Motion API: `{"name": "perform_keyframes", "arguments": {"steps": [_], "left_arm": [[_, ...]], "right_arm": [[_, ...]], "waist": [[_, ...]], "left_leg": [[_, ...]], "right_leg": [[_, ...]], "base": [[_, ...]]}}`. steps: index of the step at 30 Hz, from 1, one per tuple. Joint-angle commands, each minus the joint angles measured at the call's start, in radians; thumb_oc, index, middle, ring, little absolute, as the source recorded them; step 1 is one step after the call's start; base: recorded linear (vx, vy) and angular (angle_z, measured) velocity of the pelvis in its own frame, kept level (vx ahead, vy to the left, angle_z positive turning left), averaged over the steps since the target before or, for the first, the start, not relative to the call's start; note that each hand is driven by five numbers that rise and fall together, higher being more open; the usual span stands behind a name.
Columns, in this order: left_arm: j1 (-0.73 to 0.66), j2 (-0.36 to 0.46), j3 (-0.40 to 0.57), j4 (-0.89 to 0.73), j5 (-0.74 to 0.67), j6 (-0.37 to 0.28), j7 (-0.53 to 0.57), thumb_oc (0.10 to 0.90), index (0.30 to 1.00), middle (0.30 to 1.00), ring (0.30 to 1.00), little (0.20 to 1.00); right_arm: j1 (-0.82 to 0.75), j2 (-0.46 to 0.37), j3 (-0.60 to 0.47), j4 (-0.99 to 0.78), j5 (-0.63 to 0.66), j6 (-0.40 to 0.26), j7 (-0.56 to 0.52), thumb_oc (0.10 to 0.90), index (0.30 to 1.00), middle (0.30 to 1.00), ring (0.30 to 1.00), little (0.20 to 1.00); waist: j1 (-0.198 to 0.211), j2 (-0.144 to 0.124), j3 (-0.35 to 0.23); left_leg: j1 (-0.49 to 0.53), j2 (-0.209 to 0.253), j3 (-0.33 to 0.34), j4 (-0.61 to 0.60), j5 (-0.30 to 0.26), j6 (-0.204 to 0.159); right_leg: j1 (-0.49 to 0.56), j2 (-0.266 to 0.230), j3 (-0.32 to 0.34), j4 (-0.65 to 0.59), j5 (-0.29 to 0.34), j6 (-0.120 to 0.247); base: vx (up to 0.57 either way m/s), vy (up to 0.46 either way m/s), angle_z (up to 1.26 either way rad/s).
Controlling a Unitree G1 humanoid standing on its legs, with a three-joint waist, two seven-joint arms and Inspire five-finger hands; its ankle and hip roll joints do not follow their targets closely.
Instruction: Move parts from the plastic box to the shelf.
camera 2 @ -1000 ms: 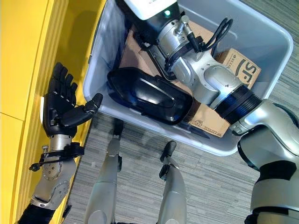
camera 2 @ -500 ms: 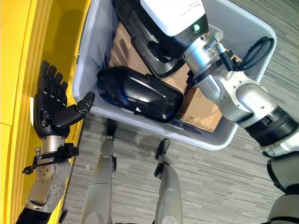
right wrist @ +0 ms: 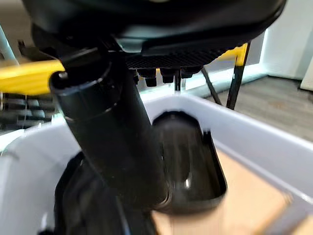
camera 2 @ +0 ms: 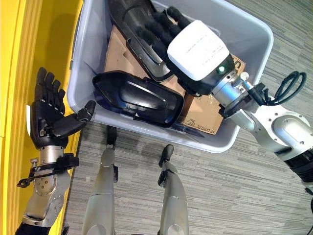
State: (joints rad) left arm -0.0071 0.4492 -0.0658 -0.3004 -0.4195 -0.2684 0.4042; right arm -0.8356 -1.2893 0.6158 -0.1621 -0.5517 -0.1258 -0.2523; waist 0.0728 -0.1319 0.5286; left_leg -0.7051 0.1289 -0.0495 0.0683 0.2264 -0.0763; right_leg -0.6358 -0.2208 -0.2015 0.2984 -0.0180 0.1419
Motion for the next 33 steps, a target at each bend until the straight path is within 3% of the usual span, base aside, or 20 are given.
{"name": "perform_keyframes", "arguments": {"steps": [1,3,20,33], "left_arm": [[0.014,0.035,0.052,-0.166,0.059,-0.079,-0.006,0.900,1.000,1.000,1.000,1.000],[0.011,0.043,0.045,-0.174,0.060,-0.086,-0.006,0.900,1.000,1.000,1.000,1.000],[-0.018,0.027,0.004,-0.163,0.051,-0.111,-0.010,0.900,1.000,1.000,1.000,1.000],[-0.045,0.020,-0.020,-0.149,0.054,-0.119,-0.008,0.900,1.000,1.000,1.000,1.000]], "right_arm": [[-0.143,-0.051,-0.029,-0.026,-0.057,0.003,-0.064,0.900,1.000,1.000,1.000,1.000],[-0.185,-0.051,0.019,0.030,-0.138,0.029,-0.074,0.900,1.000,1.000,1.000,1.000],[-0.442,0.049,0.237,0.277,-0.293,0.091,-0.139,0.900,1.000,1.000,1.000,1.000],[-0.417,0.128,0.202,0.368,-0.281,0.112,-0.163,0.900,1.000,1.000,1.000,1.000]], "waist": [[0.004,-0.035,-0.009],[0.015,-0.032,-0.009],[0.034,0.015,-0.009],[0.034,0.037,-0.009]], "left_leg": [[0.104,0.025,0.019,0.050,-0.166,-0.018],[0.101,0.025,0.017,0.049,-0.165,-0.018],[0.063,0.012,0.008,0.042,-0.155,-0.022],[0.024,0.008,0.005,0.058,-0.158,-0.020]], "right_leg": [[0.141,0.027,0.009,-0.127,0.029,0.012],[0.137,0.026,0.007,-0.125,0.028,0.011],[0.102,0.021,0.000,-0.117,0.025,0.009],[0.059,0.015,0.002,-0.098,0.022,0.008]], "base": [[0.00,0.000,0.00],[0.00,0.000,0.00],[0.00,0.000,0.00],[0.00,0.000,0.00]]}}
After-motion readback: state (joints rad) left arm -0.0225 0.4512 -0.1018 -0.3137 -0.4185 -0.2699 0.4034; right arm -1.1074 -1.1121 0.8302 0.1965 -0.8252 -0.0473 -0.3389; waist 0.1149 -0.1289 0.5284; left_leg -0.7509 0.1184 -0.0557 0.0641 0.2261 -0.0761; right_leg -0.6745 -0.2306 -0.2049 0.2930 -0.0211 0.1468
